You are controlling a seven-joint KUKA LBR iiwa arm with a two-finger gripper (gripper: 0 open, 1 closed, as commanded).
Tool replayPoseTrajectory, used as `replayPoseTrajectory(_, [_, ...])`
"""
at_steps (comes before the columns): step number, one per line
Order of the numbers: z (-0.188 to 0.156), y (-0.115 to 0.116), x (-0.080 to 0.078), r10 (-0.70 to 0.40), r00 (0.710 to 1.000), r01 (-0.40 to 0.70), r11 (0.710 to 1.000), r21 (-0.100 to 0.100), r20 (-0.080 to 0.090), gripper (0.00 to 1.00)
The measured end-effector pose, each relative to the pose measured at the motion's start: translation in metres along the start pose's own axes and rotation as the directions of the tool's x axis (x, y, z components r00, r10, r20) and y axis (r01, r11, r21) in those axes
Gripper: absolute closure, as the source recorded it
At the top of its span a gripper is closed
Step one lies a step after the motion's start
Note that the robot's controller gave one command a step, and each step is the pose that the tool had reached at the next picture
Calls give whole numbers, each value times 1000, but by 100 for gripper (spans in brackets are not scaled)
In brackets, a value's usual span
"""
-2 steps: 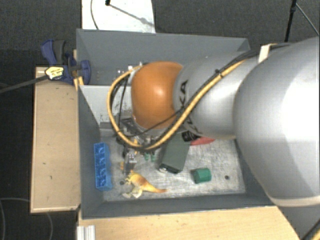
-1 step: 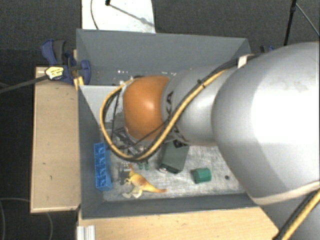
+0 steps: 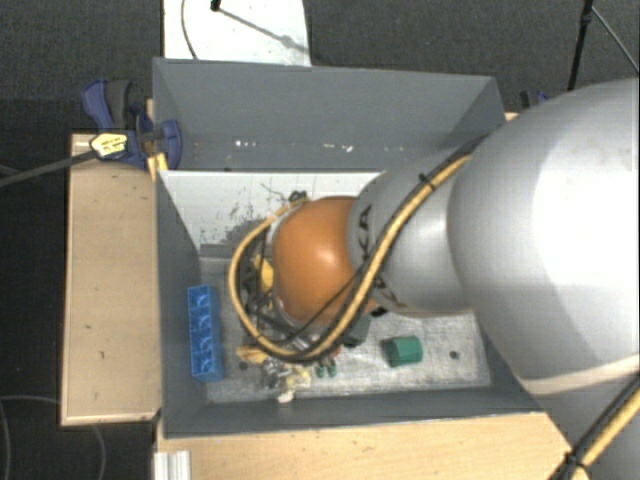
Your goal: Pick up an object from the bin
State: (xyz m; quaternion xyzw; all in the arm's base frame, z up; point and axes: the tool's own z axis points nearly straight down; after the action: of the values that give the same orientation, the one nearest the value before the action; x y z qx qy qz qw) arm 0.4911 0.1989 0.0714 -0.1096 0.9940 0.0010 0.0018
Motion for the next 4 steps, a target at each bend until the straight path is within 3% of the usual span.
replayPoseTrajectory(2, [0,0,0,5,1000,-5,1000,-1,1,100])
replayPoseTrajectory(3, [1,19,-26,-70,998,70,998,-1,-3,100])
replayPoseTrajectory(4, [1,19,-26,-69,998,69,998,-1,-3,100])
